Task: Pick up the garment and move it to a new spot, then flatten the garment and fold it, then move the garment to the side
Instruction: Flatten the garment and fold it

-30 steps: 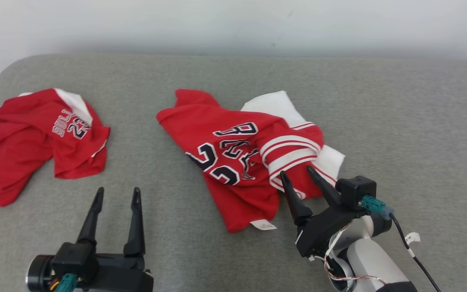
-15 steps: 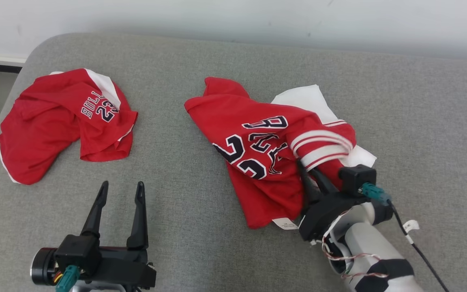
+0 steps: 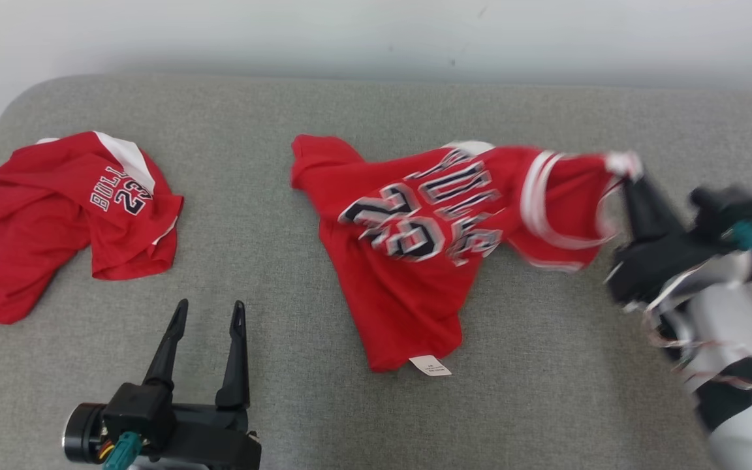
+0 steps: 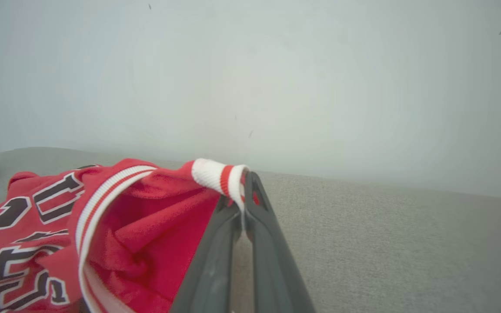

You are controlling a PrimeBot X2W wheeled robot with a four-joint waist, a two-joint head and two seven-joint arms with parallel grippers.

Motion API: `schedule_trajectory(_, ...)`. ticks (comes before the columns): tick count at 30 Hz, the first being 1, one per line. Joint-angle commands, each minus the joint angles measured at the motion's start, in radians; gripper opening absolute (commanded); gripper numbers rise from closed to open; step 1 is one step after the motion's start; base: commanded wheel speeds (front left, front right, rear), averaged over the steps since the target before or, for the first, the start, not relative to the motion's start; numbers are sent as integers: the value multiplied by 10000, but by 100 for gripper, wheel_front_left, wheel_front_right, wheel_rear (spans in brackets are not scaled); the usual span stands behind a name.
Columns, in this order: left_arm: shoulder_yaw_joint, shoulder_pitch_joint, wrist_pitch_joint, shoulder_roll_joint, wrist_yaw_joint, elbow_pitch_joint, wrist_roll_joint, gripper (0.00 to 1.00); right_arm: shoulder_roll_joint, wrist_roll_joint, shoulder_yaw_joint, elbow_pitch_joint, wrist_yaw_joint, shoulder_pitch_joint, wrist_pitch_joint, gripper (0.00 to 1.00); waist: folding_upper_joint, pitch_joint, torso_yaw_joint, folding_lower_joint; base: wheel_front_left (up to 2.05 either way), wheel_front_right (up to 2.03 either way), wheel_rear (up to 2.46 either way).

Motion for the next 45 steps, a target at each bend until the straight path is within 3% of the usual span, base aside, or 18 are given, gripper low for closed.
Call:
schedule_trajectory(1,-21,-97,-33,-32,-12,50,60,100,-161,10,-67,-110,31,-177,88,0,0,110,12,0,0,0,0)
schedule_trajectory(8,-197,-467,-33,-128,-169,196,102,100,-1218,193,254,-45,31,-1513,1360,0,0,655,373,0,0,0,0)
schedule_trajectory(15,-473,-745,-33,-166,-235,305,10,100,-1649,103,369,1995,25,-3216,1479,0,0,1075,758,0,0,0,0)
schedule_trajectory(16,-494,-780,-33,-170,-232,316,-8,100,-1659,22,453,2290,24,-3378,1423,37,0,1088,784,0,0,0,0)
schedule_trajectory(17,-517,-805,-33,-172,-219,318,-12,100,-1636,-44,566,2533,25,-3546,1360,100,0,1093,798,0,0,0,0)
schedule_trajectory(23,-467,-639,-33,-173,-80,348,-65,100,-1415,123,1152,3426,24,-3923,1094,100,0,869,483,0,0,0,0)
schedule_trajectory(28,-287,-460,-33,-172,-116,359,24,100,-1276,316,1626,3458,24,-3715,511,100,0,474,-22,0,0,0,0)
schedule_trajectory(37,-23,-242,-33,-172,-144,242,187,100,-1069,1071,2289,2416,24,-2327,-240,100,0,94,-547,0,0,0,0)
schedule_trajectory(45,131,-192,-33,-172,-142,14,376,100,-748,1511,2881,1572,24,-594,-94,100,0,250,-267,0,0,0,0)
